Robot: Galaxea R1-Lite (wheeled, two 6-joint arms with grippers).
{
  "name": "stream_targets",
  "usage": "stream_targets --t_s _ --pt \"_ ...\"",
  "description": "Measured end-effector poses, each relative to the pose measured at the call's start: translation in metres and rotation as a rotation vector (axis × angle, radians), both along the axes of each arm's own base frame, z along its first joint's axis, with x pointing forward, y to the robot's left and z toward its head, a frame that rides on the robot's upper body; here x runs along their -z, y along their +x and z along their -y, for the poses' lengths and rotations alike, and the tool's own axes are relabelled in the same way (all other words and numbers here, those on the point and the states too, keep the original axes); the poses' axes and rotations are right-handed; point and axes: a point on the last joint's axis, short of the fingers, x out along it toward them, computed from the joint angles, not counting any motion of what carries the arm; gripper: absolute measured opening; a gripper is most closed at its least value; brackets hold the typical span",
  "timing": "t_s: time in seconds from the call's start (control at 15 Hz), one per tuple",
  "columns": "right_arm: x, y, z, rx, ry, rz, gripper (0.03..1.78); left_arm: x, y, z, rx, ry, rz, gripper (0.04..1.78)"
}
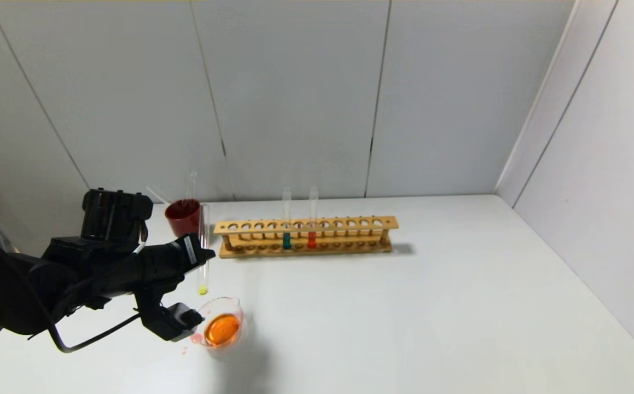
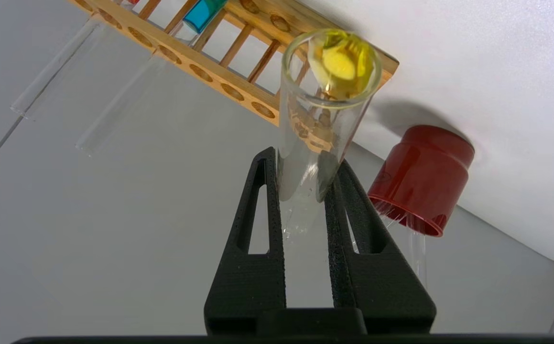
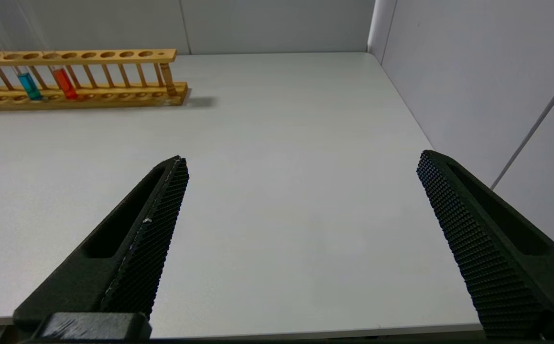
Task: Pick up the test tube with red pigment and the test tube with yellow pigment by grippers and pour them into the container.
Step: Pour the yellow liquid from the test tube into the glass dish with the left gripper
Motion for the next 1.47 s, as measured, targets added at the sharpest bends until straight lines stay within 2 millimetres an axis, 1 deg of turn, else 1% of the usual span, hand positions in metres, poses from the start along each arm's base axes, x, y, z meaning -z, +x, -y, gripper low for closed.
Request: stream_targets --t_s 0.27,0.6,1.47 --pt "0.0000 0.0000 0.0000 0.000 0.000 0.000 1.75 -0.0018 0.0006 0.0006 0.035 0.007 0.065 0.30" --pt "0.0000 0.0000 0.0000 0.000 0.000 0.000 1.75 -0.0004 -0.0010 0.0003 0.042 0.009 0.068 0.30" --pt "0.0000 0.0000 0.0000 0.000 0.000 0.000 1.75 -0.0078 -0.0006 0.0004 0.065 0.030 0.163 0.30"
